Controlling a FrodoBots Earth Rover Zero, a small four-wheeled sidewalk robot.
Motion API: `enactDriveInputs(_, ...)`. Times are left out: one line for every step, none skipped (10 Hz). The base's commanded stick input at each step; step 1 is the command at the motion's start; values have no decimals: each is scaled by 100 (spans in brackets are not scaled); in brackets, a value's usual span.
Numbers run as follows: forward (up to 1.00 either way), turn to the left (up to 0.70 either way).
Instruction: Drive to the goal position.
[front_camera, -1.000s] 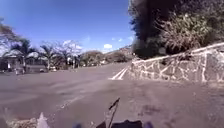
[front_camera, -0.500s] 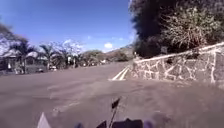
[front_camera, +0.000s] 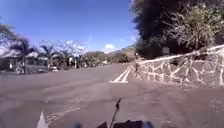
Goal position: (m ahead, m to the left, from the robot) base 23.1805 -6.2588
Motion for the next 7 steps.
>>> enactDriveInputs(50, 0)
enactDriveInputs(50, 0)
enactDriveInputs(50, 0)
enactDriveInputs(50, 0)
enactDriveInputs(50, 0)
enactDriveInputs(50, 0)
enactDriveInputs(50, 0)
